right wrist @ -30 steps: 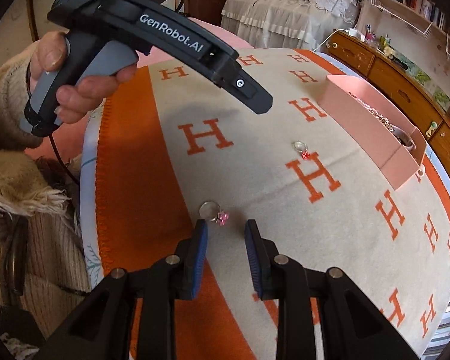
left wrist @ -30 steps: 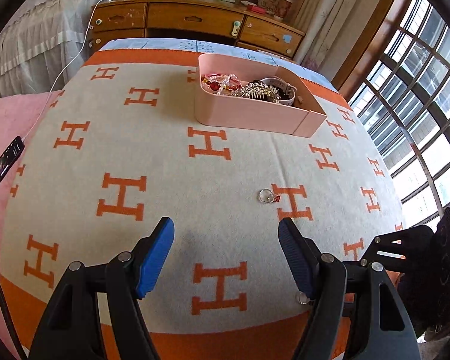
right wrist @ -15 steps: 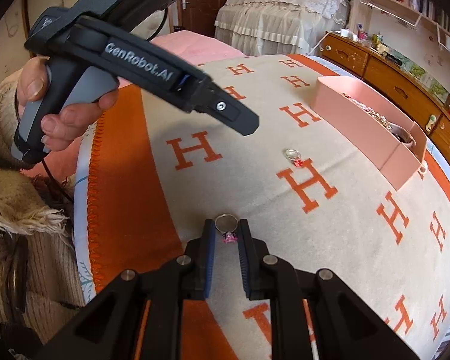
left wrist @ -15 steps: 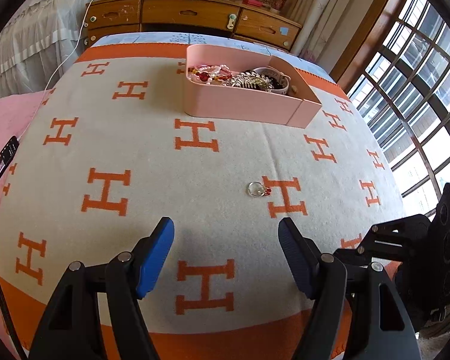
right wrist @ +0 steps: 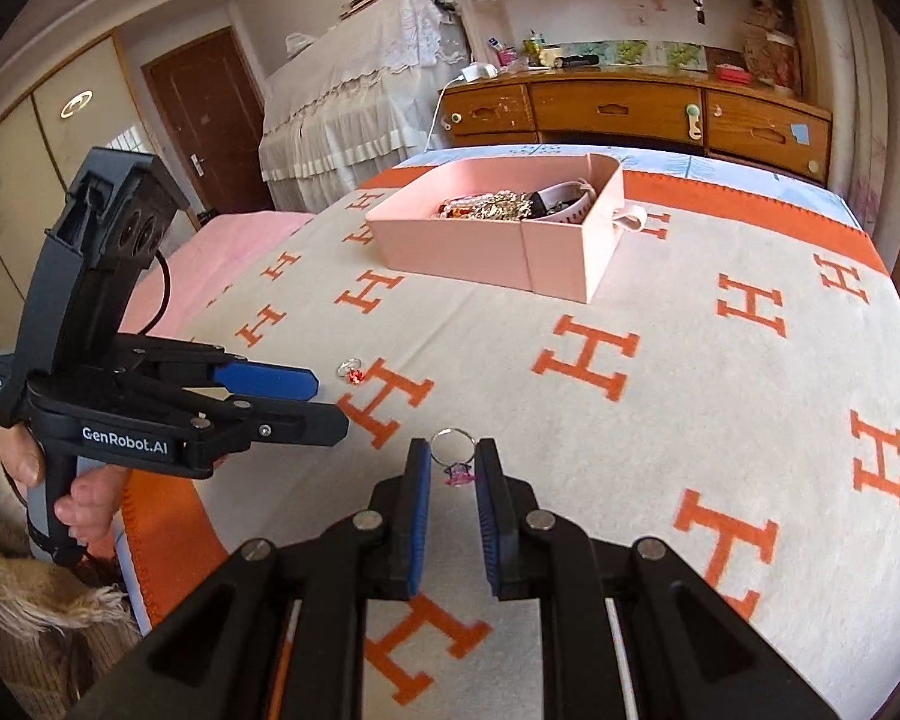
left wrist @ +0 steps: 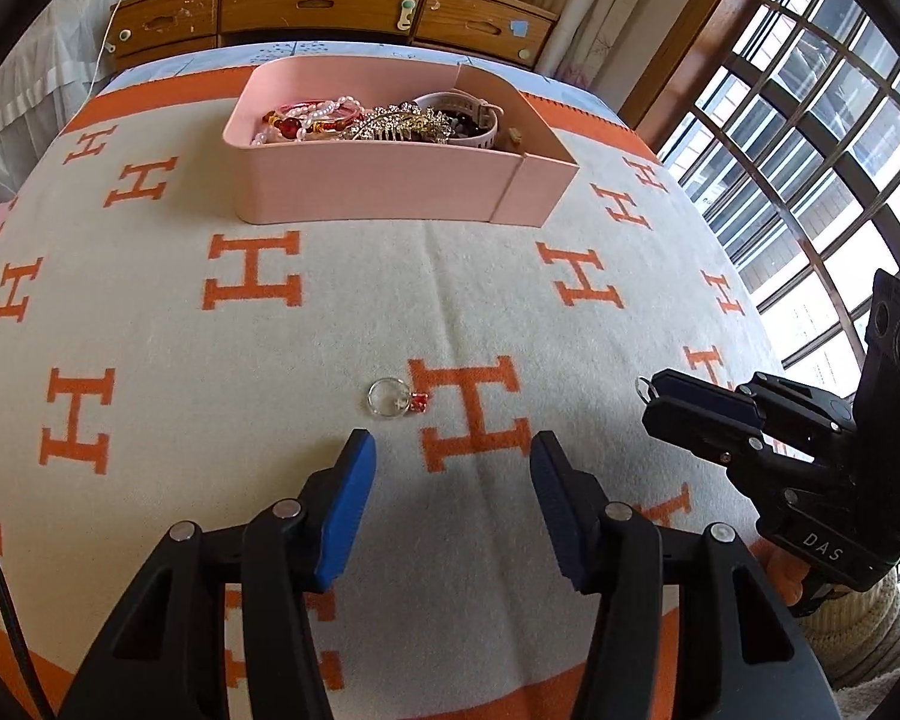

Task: Organize jewelry
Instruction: 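Grasp the clear-stone ring with the left tool while the right tool holds the red ring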

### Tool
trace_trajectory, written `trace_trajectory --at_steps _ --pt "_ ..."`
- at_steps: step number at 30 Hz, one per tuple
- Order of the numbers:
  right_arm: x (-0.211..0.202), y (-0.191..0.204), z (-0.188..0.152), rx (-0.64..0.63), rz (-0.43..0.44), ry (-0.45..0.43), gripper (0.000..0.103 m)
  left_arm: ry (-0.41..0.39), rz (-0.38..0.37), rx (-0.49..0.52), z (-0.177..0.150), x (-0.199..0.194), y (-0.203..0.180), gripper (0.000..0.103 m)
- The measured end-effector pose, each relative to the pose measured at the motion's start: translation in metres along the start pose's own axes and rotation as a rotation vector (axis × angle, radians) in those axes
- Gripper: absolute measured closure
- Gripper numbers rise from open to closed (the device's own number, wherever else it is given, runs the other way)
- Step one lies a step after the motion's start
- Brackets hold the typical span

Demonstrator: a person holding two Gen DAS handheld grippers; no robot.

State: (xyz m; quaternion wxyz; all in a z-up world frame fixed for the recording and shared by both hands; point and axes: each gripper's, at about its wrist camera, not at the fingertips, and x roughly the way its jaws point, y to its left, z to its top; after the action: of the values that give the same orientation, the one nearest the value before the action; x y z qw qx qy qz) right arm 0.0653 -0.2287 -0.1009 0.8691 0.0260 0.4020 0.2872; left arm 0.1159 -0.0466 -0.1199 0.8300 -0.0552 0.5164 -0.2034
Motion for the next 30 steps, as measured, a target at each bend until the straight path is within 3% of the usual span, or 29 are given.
trace_trajectory --at_steps 3,14,17,22,30 --pt "-0.004 -0.005 -0.001 0.026 0.018 -0.018 0.088 -0.003 -0.006 -0.007 0.005 0.004 -0.001 0.064" --pt "-0.011 -0.013 -0.002 0.061 0.057 -0.057 0.088 -0.036 0.03 0.039 0.017 0.017 -0.015 0.067" --pt "-0.013 -0.017 -0.003 0.074 0.062 -0.064 0.088 -0.039 0.058 0.036 0.02 0.018 -0.015 0.073" --pt "-0.015 -0.018 -0.004 0.081 0.067 -0.075 0.088 -0.037 0.102 0.006 0.025 0.02 -0.008 0.094" --pt "-0.016 -0.014 -0.003 0.072 0.056 -0.084 0.088 -0.039 0.11 0.016 0.025 0.019 -0.007 0.098"
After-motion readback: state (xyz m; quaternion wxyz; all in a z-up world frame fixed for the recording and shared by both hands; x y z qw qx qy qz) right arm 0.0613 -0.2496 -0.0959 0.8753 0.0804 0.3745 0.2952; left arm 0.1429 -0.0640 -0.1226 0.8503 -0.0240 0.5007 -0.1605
